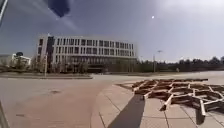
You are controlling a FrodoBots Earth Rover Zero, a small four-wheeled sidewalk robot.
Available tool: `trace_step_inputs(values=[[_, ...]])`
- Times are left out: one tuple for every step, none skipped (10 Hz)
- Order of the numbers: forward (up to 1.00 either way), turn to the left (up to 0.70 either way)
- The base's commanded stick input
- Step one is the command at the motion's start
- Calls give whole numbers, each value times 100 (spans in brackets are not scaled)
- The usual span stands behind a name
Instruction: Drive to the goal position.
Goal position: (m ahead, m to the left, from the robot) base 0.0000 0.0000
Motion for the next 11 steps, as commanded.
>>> trace_step_inputs(values=[[5,0],[5,0],[5,0],[5,0],[5,0],[5,0],[5,0],[5,0],[5,0],[5,0],[5,0]])
